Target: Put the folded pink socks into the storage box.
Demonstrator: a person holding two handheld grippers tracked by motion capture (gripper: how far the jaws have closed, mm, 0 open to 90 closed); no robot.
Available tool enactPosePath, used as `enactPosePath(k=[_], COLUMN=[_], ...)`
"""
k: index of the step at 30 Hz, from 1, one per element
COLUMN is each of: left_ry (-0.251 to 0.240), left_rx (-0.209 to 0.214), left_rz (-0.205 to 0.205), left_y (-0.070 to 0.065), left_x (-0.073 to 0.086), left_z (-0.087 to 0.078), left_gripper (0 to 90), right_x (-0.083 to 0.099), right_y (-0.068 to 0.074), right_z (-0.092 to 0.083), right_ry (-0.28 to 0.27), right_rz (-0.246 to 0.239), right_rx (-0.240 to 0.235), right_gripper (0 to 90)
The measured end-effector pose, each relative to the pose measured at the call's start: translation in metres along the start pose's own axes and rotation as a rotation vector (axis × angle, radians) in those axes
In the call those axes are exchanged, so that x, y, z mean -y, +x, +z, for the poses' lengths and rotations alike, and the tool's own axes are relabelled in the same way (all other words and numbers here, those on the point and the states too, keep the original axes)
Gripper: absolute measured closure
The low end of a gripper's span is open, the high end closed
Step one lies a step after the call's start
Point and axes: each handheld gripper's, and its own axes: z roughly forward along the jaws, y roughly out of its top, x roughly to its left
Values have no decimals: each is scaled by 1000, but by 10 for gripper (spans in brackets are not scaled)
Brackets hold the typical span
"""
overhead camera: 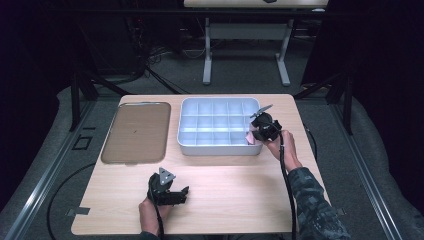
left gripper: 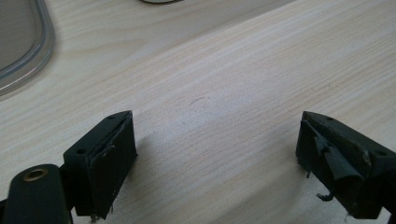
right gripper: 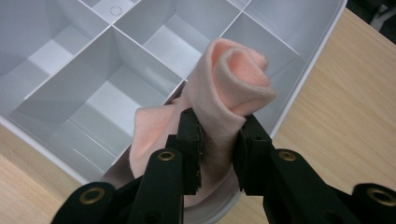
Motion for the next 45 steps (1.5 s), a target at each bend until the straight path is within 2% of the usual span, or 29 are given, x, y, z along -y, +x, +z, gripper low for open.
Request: enactPosePath(k=[13, 16, 20, 23, 28, 33, 37, 40, 41, 45], left_ry=[-2, -2, -2, -2, -2, -3, -2, -2, -1, -1], left_rx=[-1, -1, -1, -1, -1, -1, 0, 0, -1, 0], left_rz=[1, 1, 1, 1, 1, 1, 1, 1, 1, 1], left_y=[0, 0, 0, 0, 0, 0, 0, 0, 0, 0], left_x=[0, 0, 0, 0, 0, 0, 0, 0, 0, 0], left_z=[0, 0, 0, 0, 0, 0, 0, 0, 0, 0], left_gripper=[120, 120, 120, 120, 120, 120, 120, 120, 120, 120], right_x=[2, 2, 3, 2, 3, 7, 9, 9, 8, 6], right_y=[0, 0, 2, 2, -2, -9, -14, -16, -15, -13], right_z=[7, 7, 9, 10, 9, -3, -14, -23, -26, -29], right_ry=[44, 67, 68, 92, 96, 24, -22, -68, -79, -82], right_rz=[-10, -25, -23, -44, -21, 31, 47, 47, 40, 30], right_rx=[-15, -21, -23, -22, -52, -116, -138, -133, -118, -109], right_gripper=[740, 740, 740, 739, 697, 581, 501, 484, 480, 509])
